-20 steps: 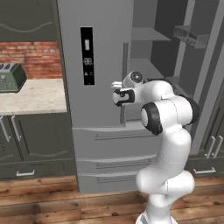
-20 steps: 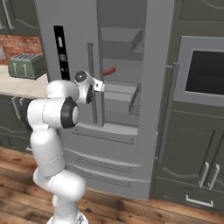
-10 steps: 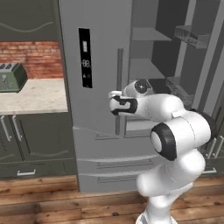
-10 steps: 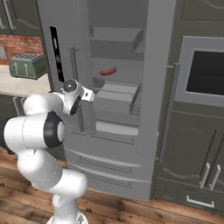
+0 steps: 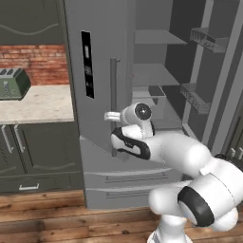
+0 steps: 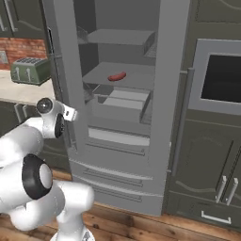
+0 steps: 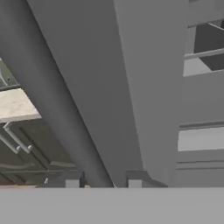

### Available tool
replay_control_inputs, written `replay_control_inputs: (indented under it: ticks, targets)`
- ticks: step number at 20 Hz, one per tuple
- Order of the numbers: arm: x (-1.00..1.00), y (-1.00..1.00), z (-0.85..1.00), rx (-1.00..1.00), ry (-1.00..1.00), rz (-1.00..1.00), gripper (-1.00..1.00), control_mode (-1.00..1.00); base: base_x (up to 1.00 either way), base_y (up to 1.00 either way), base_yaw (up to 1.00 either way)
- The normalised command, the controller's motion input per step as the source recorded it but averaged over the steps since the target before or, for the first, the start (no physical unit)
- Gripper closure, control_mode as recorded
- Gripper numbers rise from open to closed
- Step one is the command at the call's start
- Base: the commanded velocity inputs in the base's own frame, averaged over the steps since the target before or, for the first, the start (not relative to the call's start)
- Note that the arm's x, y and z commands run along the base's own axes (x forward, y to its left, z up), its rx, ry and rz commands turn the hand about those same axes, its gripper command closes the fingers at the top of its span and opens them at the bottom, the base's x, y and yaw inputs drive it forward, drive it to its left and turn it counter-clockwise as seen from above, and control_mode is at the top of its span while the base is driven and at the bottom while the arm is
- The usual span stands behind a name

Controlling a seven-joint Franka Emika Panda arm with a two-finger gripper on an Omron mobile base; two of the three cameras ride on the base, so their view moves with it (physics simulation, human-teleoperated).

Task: Move the hot dog bun to the plate on the dining table and place the condiment next to that plate. Then navigate to the fridge and take the sausage and place it on the plate as well.

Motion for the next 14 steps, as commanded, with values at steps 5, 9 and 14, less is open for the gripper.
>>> replay_control_inputs:
  ticks: [5, 9, 14]
  targets:
    - [-1.0, -0.61, 0.65, 0.08, -0.01, 0.0, -1.0, -1.0, 0.0, 0.0, 0.0]
    - [-0.5, -0.85, 0.8, 0.02, -0.01, -0.02, -1.0, -1.0, 0.0, 0.0, 0.0]
    - [0.45, -0.68, 0.39, 0.01, 0.0, -0.1, -1.0, -1.0, 0.0, 0.0, 0.0]
